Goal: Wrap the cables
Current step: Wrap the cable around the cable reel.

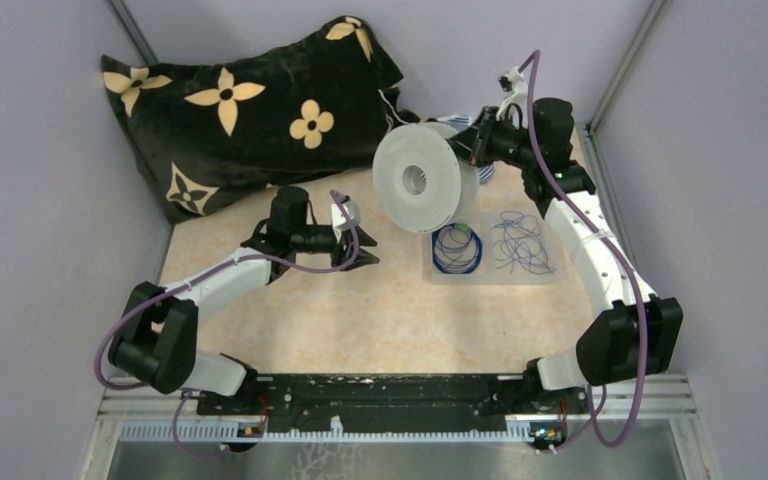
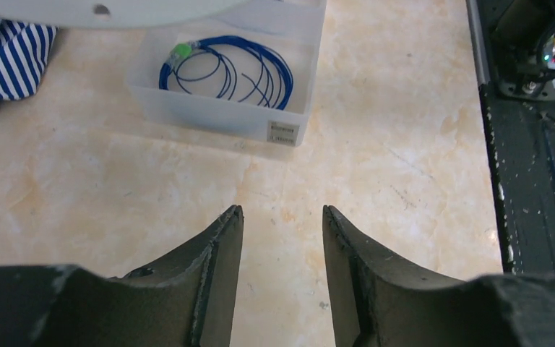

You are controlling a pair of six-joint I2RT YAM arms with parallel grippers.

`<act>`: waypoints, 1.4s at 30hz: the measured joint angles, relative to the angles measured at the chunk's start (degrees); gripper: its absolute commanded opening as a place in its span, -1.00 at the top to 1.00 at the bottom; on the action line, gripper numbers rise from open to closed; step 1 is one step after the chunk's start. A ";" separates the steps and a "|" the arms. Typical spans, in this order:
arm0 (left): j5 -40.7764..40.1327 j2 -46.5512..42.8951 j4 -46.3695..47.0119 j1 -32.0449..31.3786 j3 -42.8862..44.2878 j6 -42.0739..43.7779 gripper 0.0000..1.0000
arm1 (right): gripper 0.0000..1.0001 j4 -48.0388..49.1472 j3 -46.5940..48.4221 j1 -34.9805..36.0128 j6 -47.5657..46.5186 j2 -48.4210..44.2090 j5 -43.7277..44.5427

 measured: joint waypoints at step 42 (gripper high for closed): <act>-9.22 -0.28 -65.59 -1.62 50.82 34.01 0.12 | 1.00 -17.31 -2.56 17.29 -32.15 -2.10 16.11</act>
